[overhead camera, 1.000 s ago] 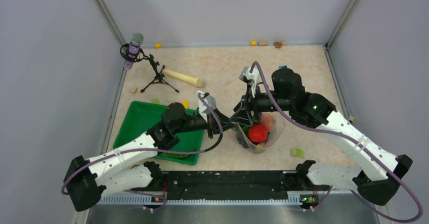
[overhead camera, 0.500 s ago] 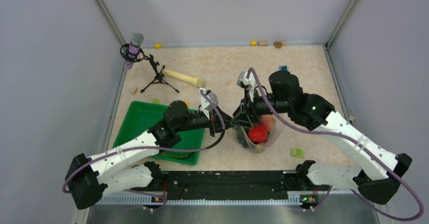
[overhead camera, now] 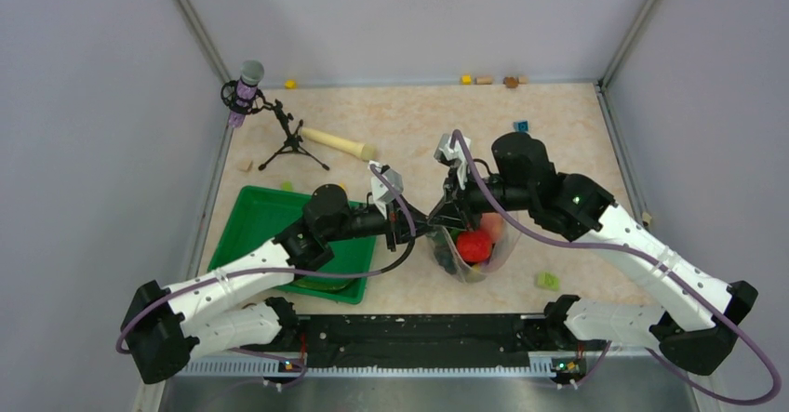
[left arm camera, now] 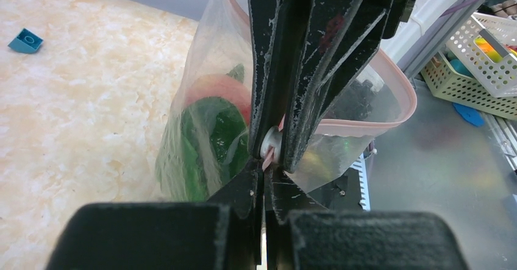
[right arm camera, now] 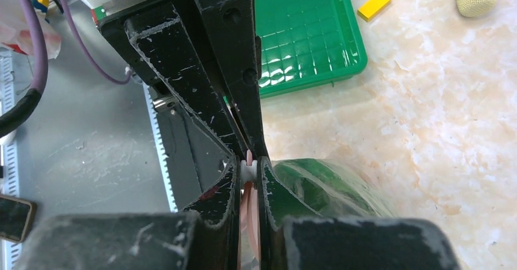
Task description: Place the food in the zip-top bag and seal the zipper
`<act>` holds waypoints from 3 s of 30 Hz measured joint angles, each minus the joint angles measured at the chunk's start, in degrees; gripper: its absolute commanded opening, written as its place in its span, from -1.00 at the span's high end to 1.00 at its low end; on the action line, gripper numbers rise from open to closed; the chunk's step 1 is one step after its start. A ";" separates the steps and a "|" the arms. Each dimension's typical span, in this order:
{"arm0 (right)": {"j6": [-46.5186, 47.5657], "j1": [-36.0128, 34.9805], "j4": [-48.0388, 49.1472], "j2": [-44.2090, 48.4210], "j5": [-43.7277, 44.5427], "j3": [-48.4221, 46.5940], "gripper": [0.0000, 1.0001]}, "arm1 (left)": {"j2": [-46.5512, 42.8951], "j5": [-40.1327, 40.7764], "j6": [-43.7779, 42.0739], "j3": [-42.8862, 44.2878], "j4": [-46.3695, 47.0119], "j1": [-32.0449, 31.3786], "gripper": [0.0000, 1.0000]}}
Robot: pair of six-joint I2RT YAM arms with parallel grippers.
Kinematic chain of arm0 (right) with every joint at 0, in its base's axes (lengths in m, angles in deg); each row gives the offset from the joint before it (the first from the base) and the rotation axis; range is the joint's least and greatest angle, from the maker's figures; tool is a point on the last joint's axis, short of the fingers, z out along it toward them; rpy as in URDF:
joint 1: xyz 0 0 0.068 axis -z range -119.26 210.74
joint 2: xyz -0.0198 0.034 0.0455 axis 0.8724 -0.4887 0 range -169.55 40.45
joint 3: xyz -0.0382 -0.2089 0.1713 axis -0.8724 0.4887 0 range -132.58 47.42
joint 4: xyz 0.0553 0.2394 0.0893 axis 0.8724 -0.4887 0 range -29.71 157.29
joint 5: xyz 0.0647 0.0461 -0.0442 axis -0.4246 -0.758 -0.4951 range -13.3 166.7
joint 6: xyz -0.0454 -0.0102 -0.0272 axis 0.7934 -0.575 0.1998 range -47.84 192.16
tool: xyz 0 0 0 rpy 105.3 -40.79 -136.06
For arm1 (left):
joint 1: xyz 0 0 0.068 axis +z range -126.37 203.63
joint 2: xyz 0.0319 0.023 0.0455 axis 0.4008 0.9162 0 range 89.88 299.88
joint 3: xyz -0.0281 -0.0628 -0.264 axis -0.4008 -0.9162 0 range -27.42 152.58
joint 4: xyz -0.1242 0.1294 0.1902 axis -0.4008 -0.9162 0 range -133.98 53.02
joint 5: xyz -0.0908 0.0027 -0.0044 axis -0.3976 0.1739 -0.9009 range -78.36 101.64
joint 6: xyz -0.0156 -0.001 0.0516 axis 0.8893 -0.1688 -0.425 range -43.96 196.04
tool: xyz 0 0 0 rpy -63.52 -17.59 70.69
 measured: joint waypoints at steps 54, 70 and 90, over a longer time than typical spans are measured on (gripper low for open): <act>-9.14 -0.81 0.28 7.91 15.50 6.14 1.00 | -11.69 36.48 5.09 -5.01 -6.14 -1.11 1.00; -8.48 -0.79 0.98 9.64 16.52 8.11 1.00 | -14.36 49.29 8.09 -6.54 -7.87 -1.16 1.00; -8.52 -0.79 1.44 10.38 18.25 9.07 1.00 | -16.20 56.81 9.64 -7.32 -9.73 -1.18 1.00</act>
